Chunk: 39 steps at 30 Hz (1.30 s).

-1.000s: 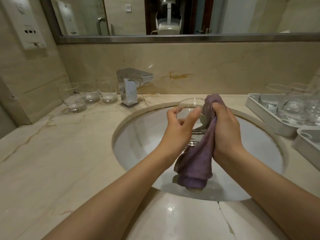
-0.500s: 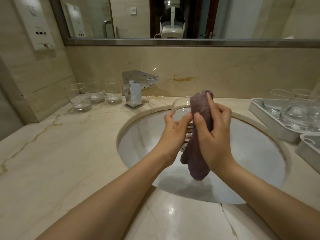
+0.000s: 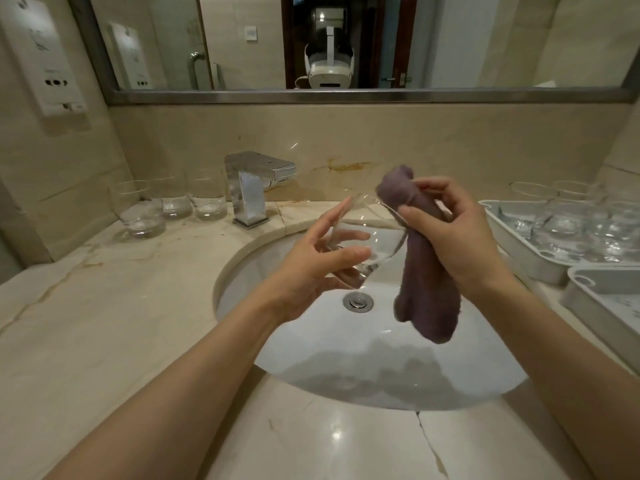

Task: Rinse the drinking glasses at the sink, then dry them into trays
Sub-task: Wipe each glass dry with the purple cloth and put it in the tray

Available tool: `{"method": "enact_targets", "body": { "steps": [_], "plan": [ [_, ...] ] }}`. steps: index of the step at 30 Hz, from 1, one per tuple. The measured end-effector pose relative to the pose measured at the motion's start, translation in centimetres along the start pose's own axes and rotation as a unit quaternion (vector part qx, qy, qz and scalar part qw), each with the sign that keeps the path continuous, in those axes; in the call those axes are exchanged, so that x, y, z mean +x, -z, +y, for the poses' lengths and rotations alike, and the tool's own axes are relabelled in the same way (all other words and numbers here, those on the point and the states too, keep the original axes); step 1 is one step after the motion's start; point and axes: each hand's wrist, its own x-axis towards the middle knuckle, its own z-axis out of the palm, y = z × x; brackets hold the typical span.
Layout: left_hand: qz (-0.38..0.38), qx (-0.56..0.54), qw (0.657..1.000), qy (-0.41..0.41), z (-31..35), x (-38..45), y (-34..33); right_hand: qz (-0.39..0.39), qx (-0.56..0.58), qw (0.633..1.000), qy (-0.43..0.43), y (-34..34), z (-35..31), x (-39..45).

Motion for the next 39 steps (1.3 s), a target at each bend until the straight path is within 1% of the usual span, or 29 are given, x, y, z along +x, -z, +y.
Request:
{"method": "enact_targets", "body": {
  "steps": [2,4,7,11,16,18,20,21,24,25,27,28,29,32,34,36,39],
  "plan": [
    [0.022,-0.022,0.999,0.009,0.0,-0.1,0.7,-0.074,-0.023,0.997,-0.009,0.3,-0.2,-0.1],
    [0.034,-0.041,0.998,0.029,0.1,-0.5,1.0,-0.12,-0.003,0.992,-0.024,0.3,0.0,-0.2],
    [0.008,-0.038,0.998,0.045,0.0,-0.9,1.5,-0.192,0.002,0.981,-0.03,0.4,-0.2,-0.4],
    [-0.012,-0.028,0.998,0.055,0.3,-1.1,2.9,-0.243,-0.027,0.969,-0.021,0.8,-1.3,-0.3],
    [-0.063,0.003,0.996,0.067,0.6,-1.4,4.2,-0.308,-0.051,0.95,-0.028,0.5,-2.2,-0.6],
    [-0.08,0.017,0.994,0.068,0.6,-1.5,4.4,-0.335,-0.08,0.939,-0.026,0.1,-2.1,-1.0],
    [-0.09,0.017,0.993,0.078,0.6,-1.7,4.4,-0.343,-0.095,0.934,-0.022,-0.1,-2.2,-1.3],
    [-0.091,0.01,0.993,0.077,0.6,-1.7,4.4,-0.329,-0.06,0.942,-0.022,-0.2,-2.2,-1.4],
    [-0.062,-0.018,0.996,0.058,0.9,-1.5,4.5,-0.234,0.077,0.969,-0.027,-0.5,-2.1,-1.5],
    [-0.056,-0.025,0.997,0.049,1.0,-1.5,4.4,-0.209,0.087,0.974,-0.007,-0.6,-1.9,-1.5],
    [-0.053,-0.035,0.997,0.04,1.2,-1.6,4.2,-0.184,0.035,0.98,0.071,-0.9,-1.4,-1.7],
    [-0.056,-0.038,0.997,0.039,1.2,-1.6,4.1,-0.187,-0.008,0.977,0.101,-1.0,-1.3,-1.8],
    [-0.061,-0.037,0.997,0.04,1.2,-1.6,4.1,-0.204,-0.042,0.972,0.109,-1.0,-1.3,-2.0],
    [-0.058,0.01,0.996,0.061,1.5,-1.9,3.9,-0.301,-0.083,0.949,0.036,-1.2,-1.2,-2.3],
    [-0.05,0.095,0.991,0.079,1.7,-2.3,3.7,-0.361,-0.106,0.926,-0.023,-1.8,-0.5,-2.8],
    [-0.053,0.167,0.981,0.088,1.7,-2.9,3.8,-0.377,-0.081,0.921,-0.057,-2.4,0.3,-3.4],
    [-0.053,0.191,0.977,0.078,1.8,-3.3,4.5,-0.367,-0.03,0.928,-0.06,-3.3,1.2,-4.0]
  ]
}}
